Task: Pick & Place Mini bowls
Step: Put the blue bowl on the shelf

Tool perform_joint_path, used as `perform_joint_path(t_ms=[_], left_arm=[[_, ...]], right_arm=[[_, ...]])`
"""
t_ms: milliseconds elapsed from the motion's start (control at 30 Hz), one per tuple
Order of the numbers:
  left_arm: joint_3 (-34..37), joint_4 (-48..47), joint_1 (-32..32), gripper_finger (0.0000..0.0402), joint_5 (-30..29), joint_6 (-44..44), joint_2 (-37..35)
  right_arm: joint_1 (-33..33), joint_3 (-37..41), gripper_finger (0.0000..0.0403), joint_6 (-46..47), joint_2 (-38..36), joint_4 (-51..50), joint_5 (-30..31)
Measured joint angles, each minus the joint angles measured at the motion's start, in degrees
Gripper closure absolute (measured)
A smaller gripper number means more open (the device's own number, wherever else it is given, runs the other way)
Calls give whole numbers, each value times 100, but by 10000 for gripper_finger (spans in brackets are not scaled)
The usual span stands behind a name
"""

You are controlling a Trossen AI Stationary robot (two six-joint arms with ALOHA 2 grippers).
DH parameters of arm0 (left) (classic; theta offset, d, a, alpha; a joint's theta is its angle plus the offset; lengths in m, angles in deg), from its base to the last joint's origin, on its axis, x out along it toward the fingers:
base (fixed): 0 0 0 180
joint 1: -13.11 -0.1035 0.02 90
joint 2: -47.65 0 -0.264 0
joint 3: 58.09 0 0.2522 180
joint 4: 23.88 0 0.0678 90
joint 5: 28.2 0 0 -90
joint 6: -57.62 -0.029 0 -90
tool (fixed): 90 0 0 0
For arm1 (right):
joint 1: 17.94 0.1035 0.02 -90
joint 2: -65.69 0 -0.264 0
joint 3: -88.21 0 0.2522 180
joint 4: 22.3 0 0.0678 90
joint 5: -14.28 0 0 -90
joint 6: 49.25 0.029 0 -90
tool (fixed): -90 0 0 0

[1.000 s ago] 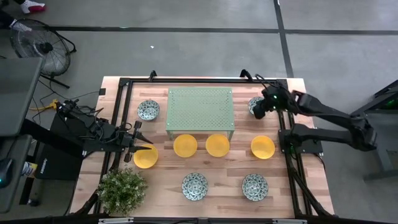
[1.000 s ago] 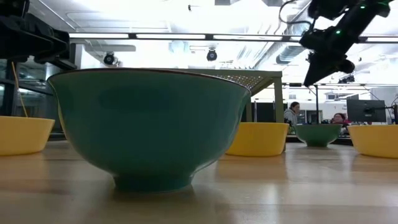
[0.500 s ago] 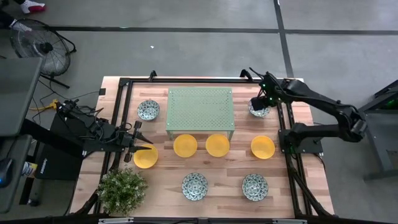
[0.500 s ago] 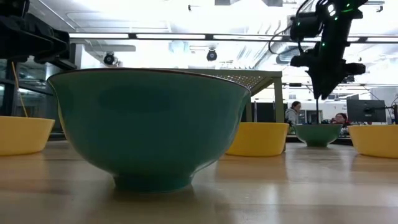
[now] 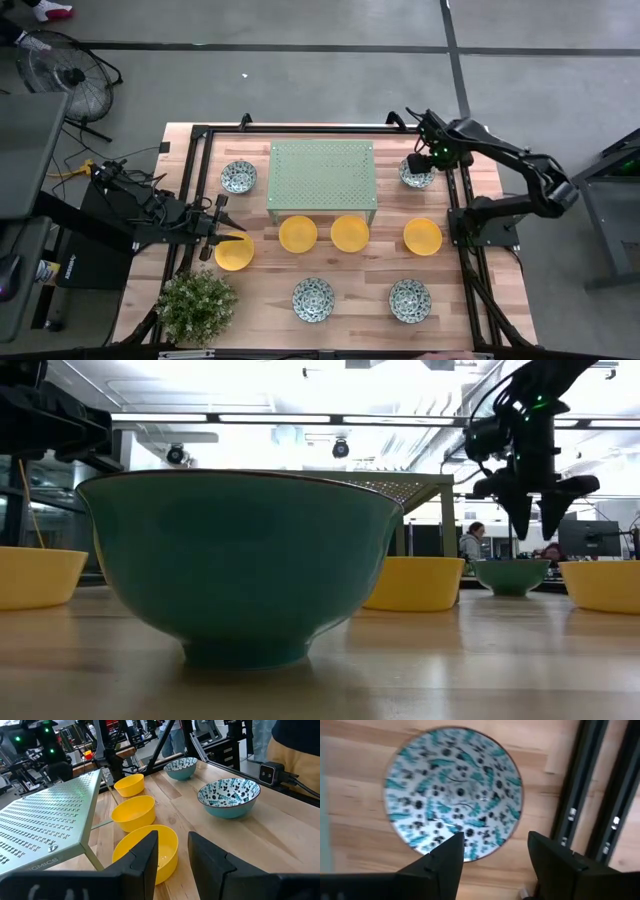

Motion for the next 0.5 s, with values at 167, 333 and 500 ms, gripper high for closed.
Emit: perform_joint_path(t_ms=[167, 333, 500], left_arm=[[-1, -1, 0, 298, 0, -2, 1], [0, -1, -1, 298, 0, 0, 1], [-1, -1, 1, 298, 0, -2, 1]], right_arm=[[-276, 0, 203, -18, 353, 8, -32], [-442, 0, 209, -106, 632, 16, -133], [-572, 5, 210, -164, 856, 167, -175]])
